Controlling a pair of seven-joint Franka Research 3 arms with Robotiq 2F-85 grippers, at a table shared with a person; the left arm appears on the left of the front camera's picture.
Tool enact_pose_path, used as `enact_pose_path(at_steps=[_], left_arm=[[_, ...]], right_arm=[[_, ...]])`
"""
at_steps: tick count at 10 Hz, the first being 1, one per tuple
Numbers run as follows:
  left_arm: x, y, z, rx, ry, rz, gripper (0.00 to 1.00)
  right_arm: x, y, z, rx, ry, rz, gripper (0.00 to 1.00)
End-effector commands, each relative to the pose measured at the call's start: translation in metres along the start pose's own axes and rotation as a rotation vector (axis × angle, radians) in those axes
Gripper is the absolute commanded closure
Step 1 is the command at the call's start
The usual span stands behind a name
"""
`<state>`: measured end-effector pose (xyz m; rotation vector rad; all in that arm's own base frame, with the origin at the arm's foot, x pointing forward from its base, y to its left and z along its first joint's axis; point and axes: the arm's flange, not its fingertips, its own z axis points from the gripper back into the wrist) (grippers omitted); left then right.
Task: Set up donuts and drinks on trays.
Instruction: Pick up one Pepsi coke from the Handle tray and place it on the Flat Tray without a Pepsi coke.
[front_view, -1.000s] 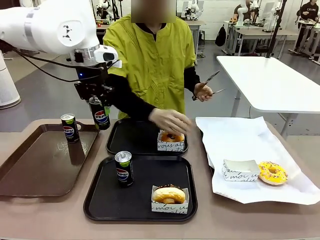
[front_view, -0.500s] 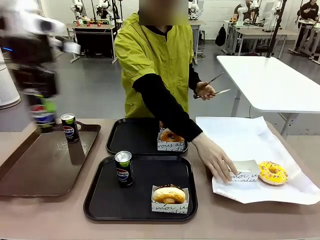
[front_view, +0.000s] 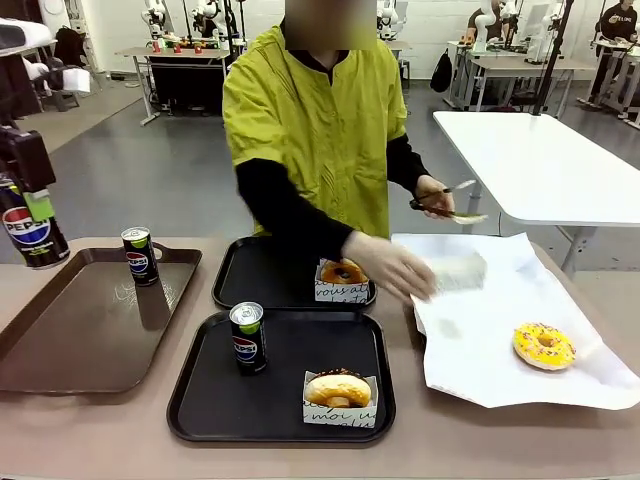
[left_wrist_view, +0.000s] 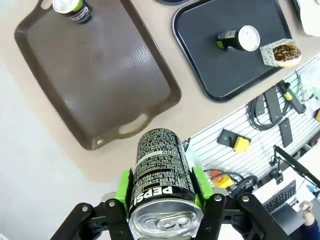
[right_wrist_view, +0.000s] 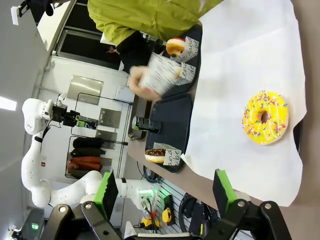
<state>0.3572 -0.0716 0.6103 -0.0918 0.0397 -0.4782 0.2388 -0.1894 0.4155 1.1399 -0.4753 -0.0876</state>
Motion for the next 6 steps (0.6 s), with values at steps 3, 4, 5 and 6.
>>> enact_pose_path(at_steps=[3, 4, 5, 6], left_arm=[[-0.0162, -0.0031, 0.0128, 0.0, -0.009, -0.008, 0.41], [-0.0162, -0.0031, 0.0128, 0.0, -0.009, -0.008, 0.41], [-0.0162, -0.0031, 0.0128, 0.0, -0.009, -0.008, 0.41], [-0.0162, -0.0031, 0.0128, 0.0, -0.009, -0.008, 0.41]], right_arm=[[0.0003, 0.0, -0.0003, 0.011, -0.002, 0.008, 0.0], [0.0003, 0.0, -0.0003, 0.011, -0.002, 0.008, 0.0], [0.0003, 0.0, -0.0003, 0.011, -0.002, 0.008, 0.0], [0.0003, 0.0, -0.0003, 0.011, -0.002, 0.008, 0.0]])
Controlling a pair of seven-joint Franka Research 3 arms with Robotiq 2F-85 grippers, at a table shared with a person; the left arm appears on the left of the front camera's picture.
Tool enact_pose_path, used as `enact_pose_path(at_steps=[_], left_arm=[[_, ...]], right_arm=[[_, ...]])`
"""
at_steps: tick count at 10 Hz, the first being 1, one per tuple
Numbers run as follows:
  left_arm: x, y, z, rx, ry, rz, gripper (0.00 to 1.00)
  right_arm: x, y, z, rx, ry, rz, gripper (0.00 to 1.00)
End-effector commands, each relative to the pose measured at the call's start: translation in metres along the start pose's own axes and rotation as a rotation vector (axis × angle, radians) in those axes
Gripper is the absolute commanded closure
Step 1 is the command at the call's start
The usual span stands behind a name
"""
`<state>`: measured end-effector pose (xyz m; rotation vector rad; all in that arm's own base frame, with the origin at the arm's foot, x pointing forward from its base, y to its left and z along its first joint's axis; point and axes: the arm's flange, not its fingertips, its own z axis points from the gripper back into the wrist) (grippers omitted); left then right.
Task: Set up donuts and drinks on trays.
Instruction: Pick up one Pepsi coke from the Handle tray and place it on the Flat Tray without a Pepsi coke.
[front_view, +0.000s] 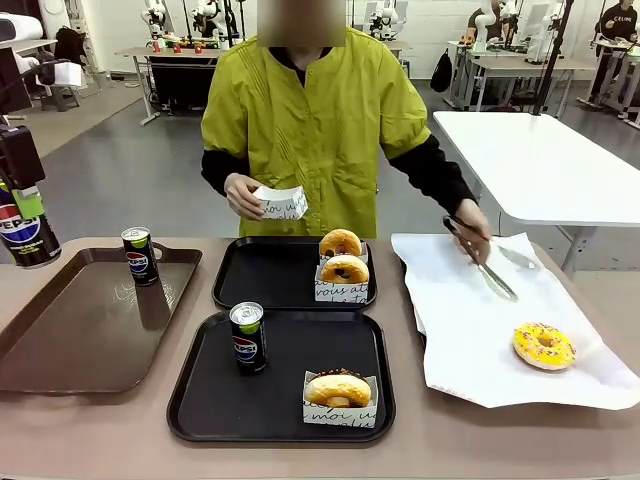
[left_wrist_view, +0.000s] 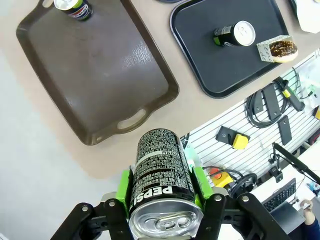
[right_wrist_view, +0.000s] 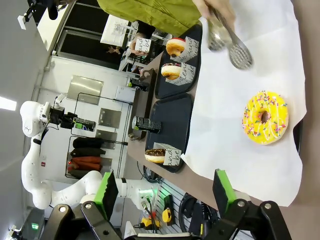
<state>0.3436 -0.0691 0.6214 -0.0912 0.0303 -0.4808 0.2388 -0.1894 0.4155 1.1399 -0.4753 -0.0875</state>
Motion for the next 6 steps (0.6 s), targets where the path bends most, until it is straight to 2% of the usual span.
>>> enact_pose_path(at_steps=[1, 3, 6], left_arm=[[-0.003, 0.002, 0.002, -0.003, -0.001, -0.005, 0.41], [0.003, -0.001, -0.006, -0.004, 0.011, 0.02, 0.41], [0.01, 0.002, -0.007, -0.016, 0.007, -0.038, 0.41]], right_arm=[[0.0, 0.0, 0.0, 0.011, -0.002, 0.008, 0.0], [0.0, 0.0, 0.0, 0.011, -0.002, 0.008, 0.0], [0.0, 0.0, 0.0, 0.011, -0.002, 0.008, 0.0]])
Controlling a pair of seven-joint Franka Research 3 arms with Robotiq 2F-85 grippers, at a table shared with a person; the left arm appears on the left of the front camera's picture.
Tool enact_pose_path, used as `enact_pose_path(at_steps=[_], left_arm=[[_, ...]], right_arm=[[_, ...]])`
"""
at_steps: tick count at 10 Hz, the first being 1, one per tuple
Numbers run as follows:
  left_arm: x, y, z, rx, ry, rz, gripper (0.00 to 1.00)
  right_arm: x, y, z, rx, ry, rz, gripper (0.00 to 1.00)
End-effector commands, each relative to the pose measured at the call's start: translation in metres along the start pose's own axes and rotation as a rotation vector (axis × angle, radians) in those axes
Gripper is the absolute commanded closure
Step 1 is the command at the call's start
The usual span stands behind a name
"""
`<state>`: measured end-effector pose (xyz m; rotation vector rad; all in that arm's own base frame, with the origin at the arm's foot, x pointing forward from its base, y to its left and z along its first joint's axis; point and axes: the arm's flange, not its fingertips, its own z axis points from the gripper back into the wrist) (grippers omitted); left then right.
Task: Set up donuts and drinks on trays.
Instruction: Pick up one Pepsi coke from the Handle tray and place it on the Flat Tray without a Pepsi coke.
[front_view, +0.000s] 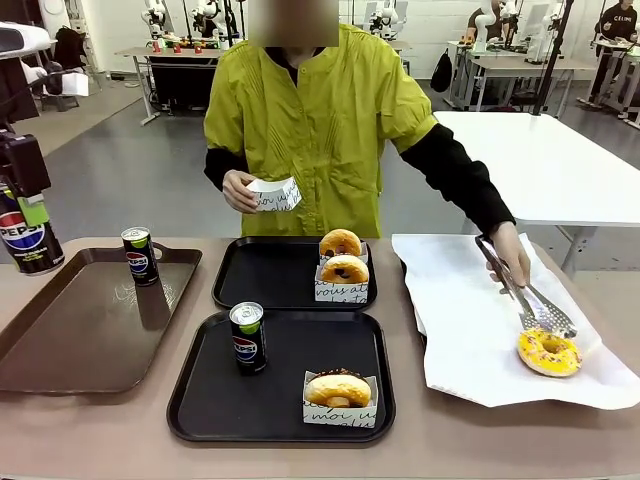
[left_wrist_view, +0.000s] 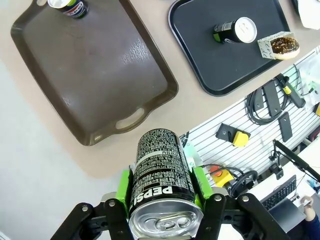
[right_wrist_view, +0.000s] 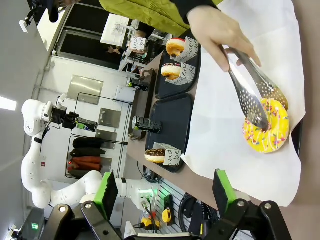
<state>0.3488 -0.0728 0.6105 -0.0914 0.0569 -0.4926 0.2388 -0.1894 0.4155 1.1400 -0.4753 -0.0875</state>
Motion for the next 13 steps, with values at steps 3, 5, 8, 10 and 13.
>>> enact_pose_path(at_steps=[3, 5, 8, 10, 13], left_arm=[[0.021, -0.004, -0.008, -0.007, -0.031, -0.043, 0.41], [0.038, -0.008, -0.013, -0.012, -0.001, -0.052, 0.41], [0.047, -0.015, -0.023, 0.001, 0.0, -0.062, 0.41], [0.051, -0.016, -0.024, 0.006, 0.005, -0.076, 0.41], [0.048, -0.015, -0.028, 0.001, 0.006, -0.07, 0.41]], right_arm=[[0.0, 0.0, 0.0, 0.011, -0.002, 0.008, 0.0], [0.0, 0.0, 0.0, 0.011, -0.002, 0.008, 0.0], [0.0, 0.0, 0.0, 0.011, -0.002, 0.008, 0.0], [0.0, 0.0, 0.0, 0.011, -0.002, 0.008, 0.0], [0.0, 0.0, 0.0, 0.011, -0.002, 0.008, 0.0]])
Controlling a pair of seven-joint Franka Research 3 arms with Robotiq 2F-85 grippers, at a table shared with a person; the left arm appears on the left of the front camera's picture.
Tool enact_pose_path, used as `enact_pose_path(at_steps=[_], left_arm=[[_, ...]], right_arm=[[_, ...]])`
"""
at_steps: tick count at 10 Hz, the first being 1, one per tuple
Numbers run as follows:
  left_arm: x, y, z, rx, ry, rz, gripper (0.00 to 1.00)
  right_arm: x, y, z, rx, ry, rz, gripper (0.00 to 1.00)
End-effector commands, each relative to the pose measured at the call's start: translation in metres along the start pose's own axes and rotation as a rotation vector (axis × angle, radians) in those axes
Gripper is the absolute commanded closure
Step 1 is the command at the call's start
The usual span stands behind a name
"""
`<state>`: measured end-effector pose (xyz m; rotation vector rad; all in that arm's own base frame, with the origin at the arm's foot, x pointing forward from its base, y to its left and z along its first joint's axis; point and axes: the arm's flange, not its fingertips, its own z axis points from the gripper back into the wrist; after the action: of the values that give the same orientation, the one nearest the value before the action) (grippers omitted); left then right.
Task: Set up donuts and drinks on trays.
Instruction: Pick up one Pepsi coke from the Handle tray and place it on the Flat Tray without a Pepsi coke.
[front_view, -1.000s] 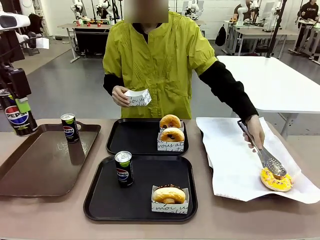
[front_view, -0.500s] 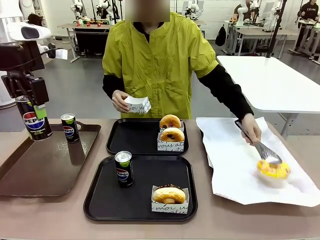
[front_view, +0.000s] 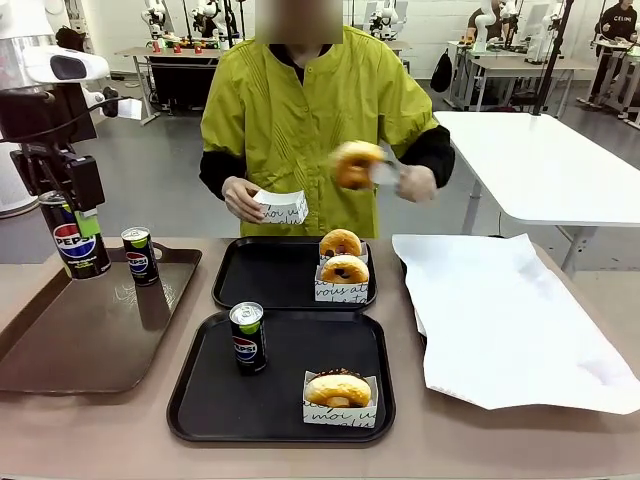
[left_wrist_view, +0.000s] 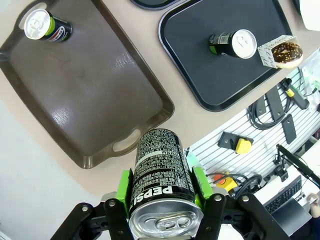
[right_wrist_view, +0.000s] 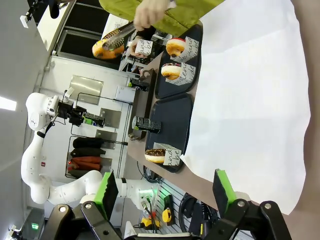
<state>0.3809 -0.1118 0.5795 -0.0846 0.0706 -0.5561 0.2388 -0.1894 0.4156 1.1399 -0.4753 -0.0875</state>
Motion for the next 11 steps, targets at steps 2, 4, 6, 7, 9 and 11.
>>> enact_pose_path(at_steps=[2, 4, 6, 7, 9, 11], left_arm=[[0.001, 0.001, 0.004, -0.004, -0.011, -0.013, 0.41], [-0.003, 0.0, 0.003, -0.005, -0.017, -0.011, 0.41], [0.003, -0.001, 0.004, -0.003, -0.008, -0.019, 0.41], [0.007, -0.005, 0.002, 0.005, -0.007, -0.027, 0.41], [0.03, -0.012, -0.005, 0.016, -0.02, -0.033, 0.41], [0.074, -0.018, -0.022, 0.041, -0.047, -0.019, 0.41]], right_arm=[[0.0, 0.0, 0.0, 0.011, -0.002, 0.008, 0.0], [0.0, 0.0, 0.0, 0.011, -0.002, 0.008, 0.0], [0.0, 0.0, 0.0, 0.011, -0.002, 0.008, 0.0], [0.0, 0.0, 0.0, 0.011, -0.002, 0.008, 0.0], [0.0, 0.0, 0.0, 0.011, -0.002, 0.008, 0.0], [0.0, 0.0, 0.0, 0.011, -0.002, 0.008, 0.0]])
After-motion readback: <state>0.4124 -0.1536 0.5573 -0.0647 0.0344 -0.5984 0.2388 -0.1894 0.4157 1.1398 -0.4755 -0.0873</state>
